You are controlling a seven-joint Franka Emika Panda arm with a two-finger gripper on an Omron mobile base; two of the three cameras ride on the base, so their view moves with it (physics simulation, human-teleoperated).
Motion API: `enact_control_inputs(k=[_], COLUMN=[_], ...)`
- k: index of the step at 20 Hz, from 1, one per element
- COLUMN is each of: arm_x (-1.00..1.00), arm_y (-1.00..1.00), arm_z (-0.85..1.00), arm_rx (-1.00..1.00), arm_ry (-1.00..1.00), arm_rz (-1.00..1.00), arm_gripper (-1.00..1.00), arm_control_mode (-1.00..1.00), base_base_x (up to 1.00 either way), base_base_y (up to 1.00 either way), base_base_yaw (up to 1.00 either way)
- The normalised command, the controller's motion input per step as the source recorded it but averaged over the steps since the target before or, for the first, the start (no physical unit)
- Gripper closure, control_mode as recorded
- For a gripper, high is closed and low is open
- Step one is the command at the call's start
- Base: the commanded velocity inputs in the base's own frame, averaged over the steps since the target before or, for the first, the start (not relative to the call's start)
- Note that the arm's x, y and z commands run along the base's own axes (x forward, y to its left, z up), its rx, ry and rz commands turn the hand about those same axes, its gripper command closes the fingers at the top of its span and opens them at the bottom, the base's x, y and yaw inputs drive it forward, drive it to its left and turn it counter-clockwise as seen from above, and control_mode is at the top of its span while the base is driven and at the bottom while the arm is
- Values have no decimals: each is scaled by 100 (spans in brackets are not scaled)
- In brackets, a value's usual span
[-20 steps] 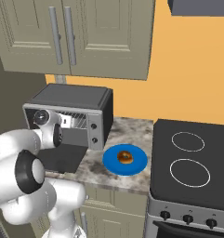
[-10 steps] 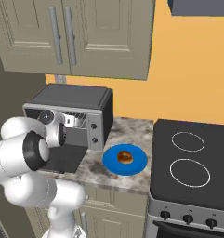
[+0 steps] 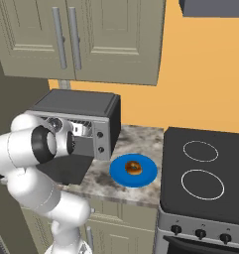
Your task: Pick up the bagel from the plate, place it on the toaster oven rack, close the door, and set the timer.
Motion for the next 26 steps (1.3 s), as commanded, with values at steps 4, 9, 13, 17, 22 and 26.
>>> enact_control_inputs(k=[4, 9, 13, 17, 22, 26], arm_x=[25, 9, -23, -68, -99, -100], arm_y=[14, 17, 2, 0, 0, 0], arm_z=[-18, -33, -29, -35, -48, -50], arm_rx=[0, 0, 0, 0, 0, 0], arm_ry=[0, 3, 21, 36, 37, 41], arm_rz=[-3, -5, -10, -11, -7, -3], arm_gripper=[-100, -100, -100, -100, -100, -100], arm_control_mode=[-100, -100, -100, -100, -100, -100], base_base_x=[0, 0, 0, 0, 0, 0], base_base_y=[0, 0, 0, 0, 0, 0], base_base_yaw=[0, 0, 0, 0, 0, 0])
